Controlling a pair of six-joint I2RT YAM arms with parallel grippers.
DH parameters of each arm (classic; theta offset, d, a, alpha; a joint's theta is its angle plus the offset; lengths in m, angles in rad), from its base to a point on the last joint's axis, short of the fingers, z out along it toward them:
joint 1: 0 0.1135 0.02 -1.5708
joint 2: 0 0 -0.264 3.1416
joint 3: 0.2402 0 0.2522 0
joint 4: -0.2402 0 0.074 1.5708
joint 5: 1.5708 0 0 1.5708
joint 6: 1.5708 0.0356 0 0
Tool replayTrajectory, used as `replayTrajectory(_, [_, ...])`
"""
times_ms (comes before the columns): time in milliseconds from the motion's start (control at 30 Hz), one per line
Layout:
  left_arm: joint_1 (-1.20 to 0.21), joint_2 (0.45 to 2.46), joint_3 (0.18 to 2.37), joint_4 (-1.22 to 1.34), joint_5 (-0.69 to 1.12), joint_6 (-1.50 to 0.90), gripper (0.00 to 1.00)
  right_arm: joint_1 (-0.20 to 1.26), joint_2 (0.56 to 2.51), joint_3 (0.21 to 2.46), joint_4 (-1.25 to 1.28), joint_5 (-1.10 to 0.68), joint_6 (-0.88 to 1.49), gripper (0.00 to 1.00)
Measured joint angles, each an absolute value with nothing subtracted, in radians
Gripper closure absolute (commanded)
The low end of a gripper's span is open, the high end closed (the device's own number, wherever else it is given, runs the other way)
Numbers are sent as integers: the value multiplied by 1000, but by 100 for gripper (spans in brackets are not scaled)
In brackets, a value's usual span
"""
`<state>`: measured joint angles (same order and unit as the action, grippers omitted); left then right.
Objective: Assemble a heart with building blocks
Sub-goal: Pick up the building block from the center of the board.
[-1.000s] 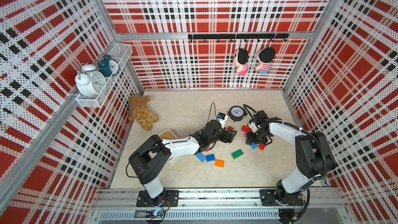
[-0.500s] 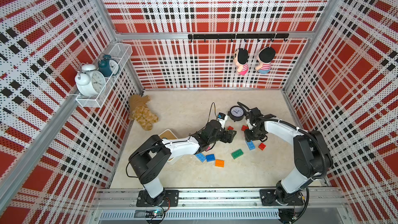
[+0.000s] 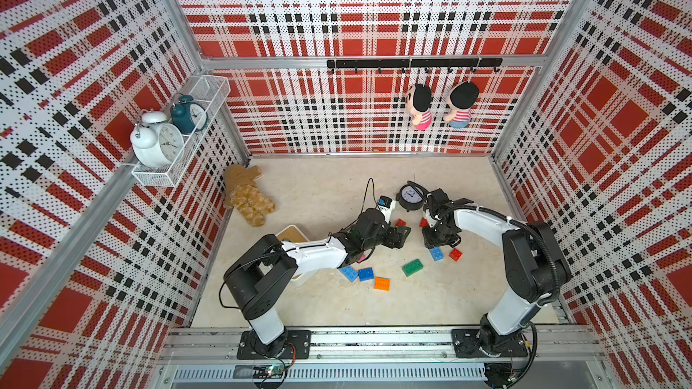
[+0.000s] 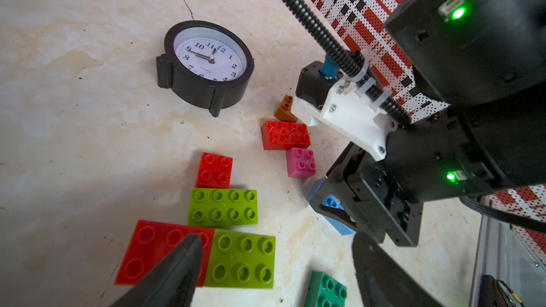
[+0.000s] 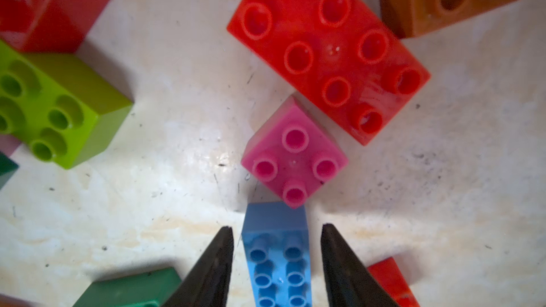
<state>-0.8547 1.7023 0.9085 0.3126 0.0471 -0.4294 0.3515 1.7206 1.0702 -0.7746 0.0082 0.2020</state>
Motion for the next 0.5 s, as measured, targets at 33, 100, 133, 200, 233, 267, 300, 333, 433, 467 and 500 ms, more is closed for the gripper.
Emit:
replayTrajectory(33, [-855, 1702, 908, 313, 47, -429, 17, 352, 1721, 1070, -777, 9, 202, 50])
replayTrajectory(100, [-854, 1702, 908, 313, 47, -426, 17, 352, 1721, 1070, -781, 9, 202, 50])
replayTrajectory(133, [-854, 1702, 908, 313, 47, -425, 17, 352, 1722, 1070, -783, 9, 202, 50])
replayTrajectory(200, [-854, 1702, 908, 312, 47, -423, 17, 353, 1723, 1070, -787, 9, 202, 51])
replayTrajectory(233, [-854, 1702, 908, 312, 47, -422, 17, 353, 1724, 1070, -789, 9, 202, 52])
replayTrajectory(267, [-854, 1702, 908, 312, 47, -421, 17, 353, 1724, 1070, -790, 9, 202, 53])
replayTrajectory(300, [-854, 1702, 908, 312, 47, -421, 17, 353, 1724, 1070, -791, 9, 202, 54])
replayTrajectory(333, [-854, 1702, 908, 312, 47, -421, 17, 353, 1724, 1070, -792, 9, 202, 55])
replayTrajectory(433, [-854, 1702, 908, 312, 47, -421, 17, 353, 1724, 1070, -794, 9, 201, 58])
replayTrajectory(467, [-854, 1702, 908, 312, 47, -421, 17, 353, 1725, 1070, -795, 9, 201, 59])
replayTrajectory(500, [-854, 1702, 908, 312, 47, -421, 17, 353, 1725, 1070, -796, 9, 201, 59])
